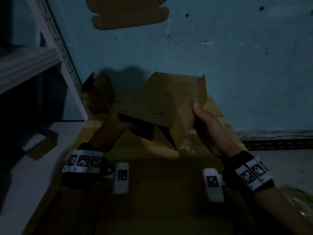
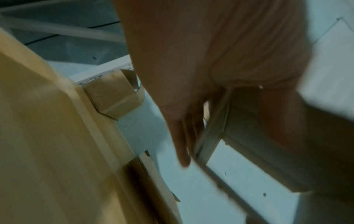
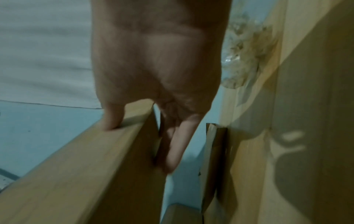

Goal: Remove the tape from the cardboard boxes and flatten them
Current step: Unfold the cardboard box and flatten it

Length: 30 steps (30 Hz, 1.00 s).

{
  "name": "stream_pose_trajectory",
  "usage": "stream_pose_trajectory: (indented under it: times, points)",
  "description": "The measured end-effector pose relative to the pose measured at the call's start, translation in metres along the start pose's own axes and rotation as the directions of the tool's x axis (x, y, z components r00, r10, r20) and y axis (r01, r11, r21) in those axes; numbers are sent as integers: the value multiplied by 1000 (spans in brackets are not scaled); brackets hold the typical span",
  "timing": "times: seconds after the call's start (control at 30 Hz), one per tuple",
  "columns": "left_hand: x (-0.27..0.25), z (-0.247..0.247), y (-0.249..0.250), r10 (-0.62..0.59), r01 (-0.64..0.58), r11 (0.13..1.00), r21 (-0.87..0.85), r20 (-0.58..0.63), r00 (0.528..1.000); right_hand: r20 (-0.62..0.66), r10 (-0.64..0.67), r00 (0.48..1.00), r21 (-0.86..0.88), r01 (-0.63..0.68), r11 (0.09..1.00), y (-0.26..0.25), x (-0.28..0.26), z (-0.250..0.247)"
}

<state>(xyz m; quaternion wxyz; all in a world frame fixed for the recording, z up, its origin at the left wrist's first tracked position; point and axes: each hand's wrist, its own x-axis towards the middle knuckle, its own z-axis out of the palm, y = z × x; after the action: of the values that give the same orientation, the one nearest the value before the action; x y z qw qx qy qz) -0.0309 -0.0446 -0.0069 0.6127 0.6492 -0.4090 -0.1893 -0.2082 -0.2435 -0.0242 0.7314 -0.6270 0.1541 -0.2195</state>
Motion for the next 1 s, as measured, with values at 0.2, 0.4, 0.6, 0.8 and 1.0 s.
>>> stream_pose_trajectory:
  times: [0.2, 0.4, 0.6, 0.8, 1.0]
  points:
    - [8, 1, -9, -172, 186, 982, -40, 224, 959, -114, 4, 993, -52, -10, 999, 2, 2, -7]
    - [7, 14, -8, -196, 199, 976, -85, 46, 980, -36, 16, 999, -59, -18, 998, 4, 0, 0]
    - [11, 20, -19, -260, 261, 965, -9, 55, 964, 19, -6, 1000, -22, 6, 1000, 5, -2, 7]
    - [10, 22, -18, -246, 245, 969, -29, -52, 968, 19, -18, 1000, 11, 18, 1000, 4, 0, 4]
    - [6, 20, -9, -262, 232, 955, -186, -158, 952, -11, -37, 999, -33, 36, 999, 7, 1, -1]
